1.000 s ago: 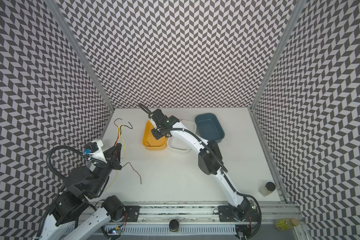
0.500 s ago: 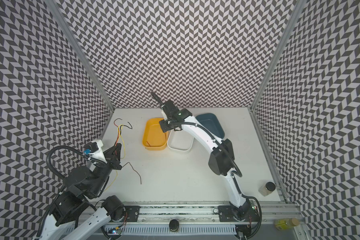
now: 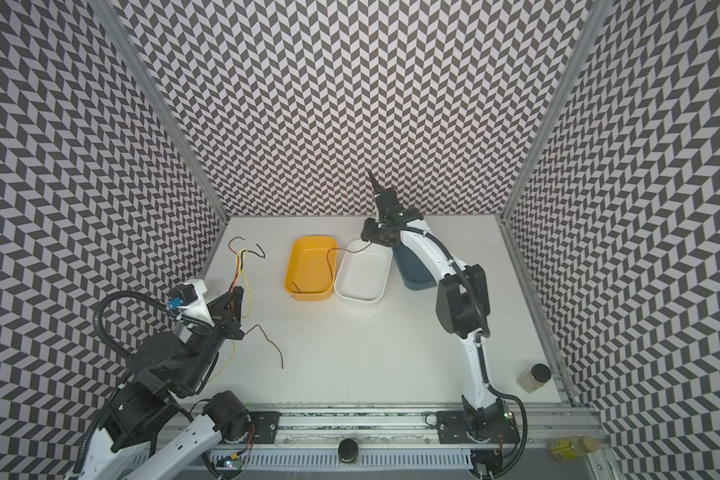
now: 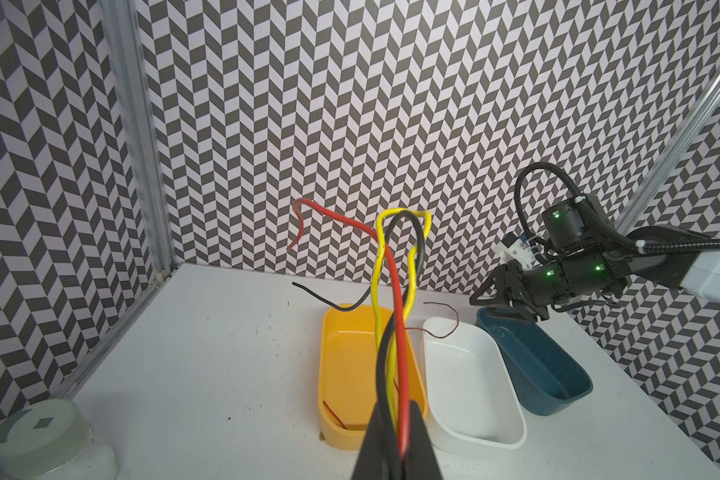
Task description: Untangle the cables
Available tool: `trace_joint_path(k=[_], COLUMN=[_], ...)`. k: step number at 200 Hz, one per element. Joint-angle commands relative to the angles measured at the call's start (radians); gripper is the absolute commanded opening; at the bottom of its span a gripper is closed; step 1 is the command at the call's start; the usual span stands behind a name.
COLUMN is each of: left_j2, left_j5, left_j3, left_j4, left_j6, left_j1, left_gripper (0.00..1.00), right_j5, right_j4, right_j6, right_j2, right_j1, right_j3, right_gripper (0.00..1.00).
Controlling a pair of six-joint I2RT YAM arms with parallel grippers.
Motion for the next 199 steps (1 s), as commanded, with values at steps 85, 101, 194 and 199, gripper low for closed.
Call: trace_joint_path(k=[85,101,194,199], left_j2=[-0.002,-0.001,-0.008,-0.01], left_j5=[-0.014,-0.014,-0.02,-0.021], left_j3=[-0.008,-0.007,-0.008,-0.008], left_j4=[0.031,0.029,0.029,0.03], left_j6=[0.0,0.0,0.0,0.001], left_j1=[-0.004,-0.004,-0.004,-0.004], left_gripper=[0.0,0.0,0.0,0.0], right_j5=[-0.025,-0.034,-0.044,-0.042], right_j4=[0.104,0.117,0.228,0.229], right_j6=[0.24,0.25,0.309,0.313], right_j2=[0.062,0.085,0.161,0.163], right_j1=[0.003,0.003,0.002,0.002], right_j3=[-0.068,-0.06,-0.043,-0.045], right_gripper=[0.58,0.58,0.5,0.49])
